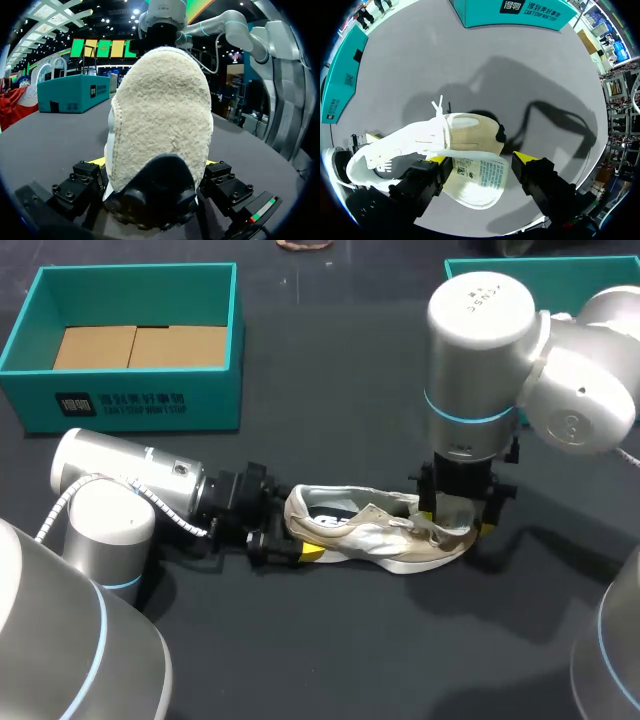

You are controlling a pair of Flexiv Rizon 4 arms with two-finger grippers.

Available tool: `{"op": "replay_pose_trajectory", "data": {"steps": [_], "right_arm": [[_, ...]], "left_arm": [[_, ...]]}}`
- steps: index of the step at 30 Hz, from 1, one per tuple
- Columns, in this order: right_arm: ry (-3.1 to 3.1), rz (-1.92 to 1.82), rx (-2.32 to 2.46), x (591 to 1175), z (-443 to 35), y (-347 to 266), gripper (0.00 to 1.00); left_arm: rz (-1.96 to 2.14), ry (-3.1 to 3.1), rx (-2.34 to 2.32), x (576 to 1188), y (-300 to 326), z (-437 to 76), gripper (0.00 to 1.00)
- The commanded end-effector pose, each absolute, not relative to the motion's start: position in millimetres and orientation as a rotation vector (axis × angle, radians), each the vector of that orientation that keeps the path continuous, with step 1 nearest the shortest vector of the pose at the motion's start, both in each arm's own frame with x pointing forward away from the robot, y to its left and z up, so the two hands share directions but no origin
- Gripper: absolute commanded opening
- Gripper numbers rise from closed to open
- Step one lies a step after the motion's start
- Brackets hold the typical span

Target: Take the shoe out of the shoebox, open the shoe tongue, remove and reinsert the insole, then place the shoe into the shoebox

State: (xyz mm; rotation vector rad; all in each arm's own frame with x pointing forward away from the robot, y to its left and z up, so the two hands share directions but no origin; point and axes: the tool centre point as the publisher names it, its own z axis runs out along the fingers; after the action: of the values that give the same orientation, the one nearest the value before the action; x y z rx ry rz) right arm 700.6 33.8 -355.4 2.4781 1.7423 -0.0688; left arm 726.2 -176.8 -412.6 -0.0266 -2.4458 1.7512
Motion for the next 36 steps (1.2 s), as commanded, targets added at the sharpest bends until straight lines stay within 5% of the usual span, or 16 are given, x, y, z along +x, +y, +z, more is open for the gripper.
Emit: {"op": "replay_pose_trajectory", "data": {"steps": [1, 9, 13, 19, 21, 28, 36], "right_arm": [[1.73, -0.075, 2.442, 697, -335, 38, 0.75], [1.778, -0.163, 2.259, 715, -258, 91, 0.74], [1.855, -0.16, 2.156, 724, -229, 121, 0.65], [2.07, -0.183, 1.995, 735, -211, 168, 0.35], [2.227, -0.151, 1.87, 737, -214, 184, 0.0], [2.74, 0.083, 1.173, 716, -250, 223, 0.0], [2.754, 0.075, 1.19, 711, -256, 221, 0.0]], "left_arm": [[1.752, -2.448, -0.025, 724, -175, -414, 0.0], [1.752, -2.448, -0.025, 724, -175, -414, 0.0], [1.752, -2.448, -0.025, 724, -175, -414, 0.0], [1.752, -2.448, -0.025, 724, -175, -414, 0.0], [1.752, -2.448, -0.025, 724, -175, -414, 0.0], [1.752, -2.448, -0.025, 724, -175, -414, 0.0], [1.752, -2.448, -0.025, 724, -175, -414, 0.0]]}}
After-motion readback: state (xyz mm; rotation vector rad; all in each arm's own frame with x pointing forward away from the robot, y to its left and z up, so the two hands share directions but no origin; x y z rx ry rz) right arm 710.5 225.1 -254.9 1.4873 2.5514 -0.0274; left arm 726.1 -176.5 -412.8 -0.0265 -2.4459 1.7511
